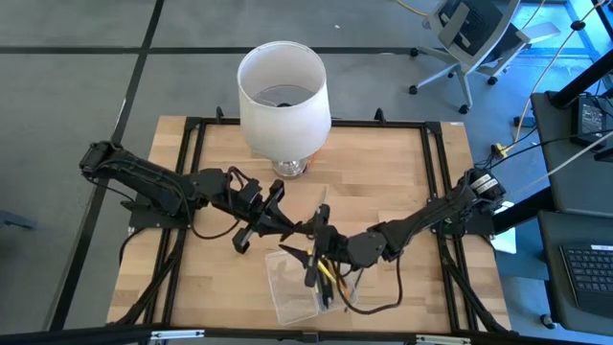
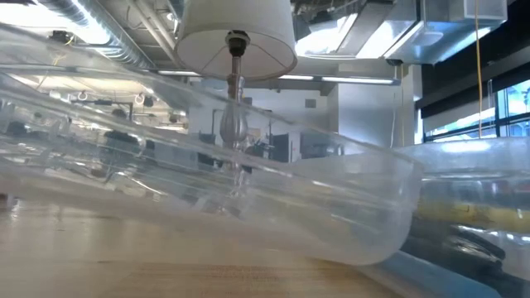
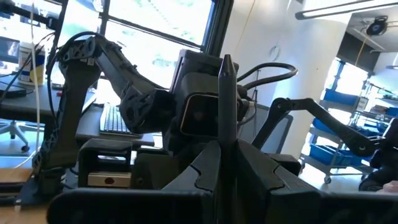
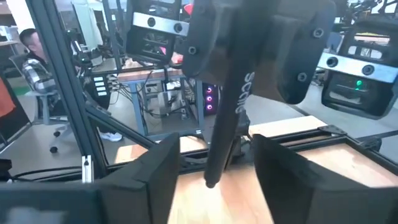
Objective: Pick & place school supplies into a supply box
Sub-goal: Put the black pen into the transparent supply box
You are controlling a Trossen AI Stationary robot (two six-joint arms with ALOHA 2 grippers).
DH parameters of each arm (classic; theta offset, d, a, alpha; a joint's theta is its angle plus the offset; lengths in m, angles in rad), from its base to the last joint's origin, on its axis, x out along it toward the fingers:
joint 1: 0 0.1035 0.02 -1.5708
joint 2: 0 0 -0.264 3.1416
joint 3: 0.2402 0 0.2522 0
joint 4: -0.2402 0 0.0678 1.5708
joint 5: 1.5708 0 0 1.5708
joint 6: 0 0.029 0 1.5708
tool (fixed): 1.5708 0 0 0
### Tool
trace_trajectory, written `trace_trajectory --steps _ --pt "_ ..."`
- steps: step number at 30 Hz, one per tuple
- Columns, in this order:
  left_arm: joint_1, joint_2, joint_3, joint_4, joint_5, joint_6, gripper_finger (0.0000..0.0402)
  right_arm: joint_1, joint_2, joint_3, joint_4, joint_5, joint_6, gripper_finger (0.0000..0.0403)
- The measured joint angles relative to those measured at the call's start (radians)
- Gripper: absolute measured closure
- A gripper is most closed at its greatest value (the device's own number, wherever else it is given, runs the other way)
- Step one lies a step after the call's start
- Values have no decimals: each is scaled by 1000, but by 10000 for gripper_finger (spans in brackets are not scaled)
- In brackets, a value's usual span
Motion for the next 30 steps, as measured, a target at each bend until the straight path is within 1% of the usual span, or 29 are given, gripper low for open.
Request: trace_trajectory --steps 9,12,19,23,26,30 --pt "0 0 0 0 -3 0 375 0 0 0 0 -2 -2 324" --pt "0 0 0 0 -3 1 374 -1 0 0 1 -14 -1 356" --pt "-1 0 0 0 -3 41 368 -1 0 0 0 -18 0 360" --pt "1 0 0 -1 10 54 341 -1 0 0 -11 -27 31 359" --pt "11 -1 0 0 44 61 318 1 0 0 -50 -33 54 359" --pt "17 -5 0 -6 50 61 295 1 0 0 -72 -32 78 359"
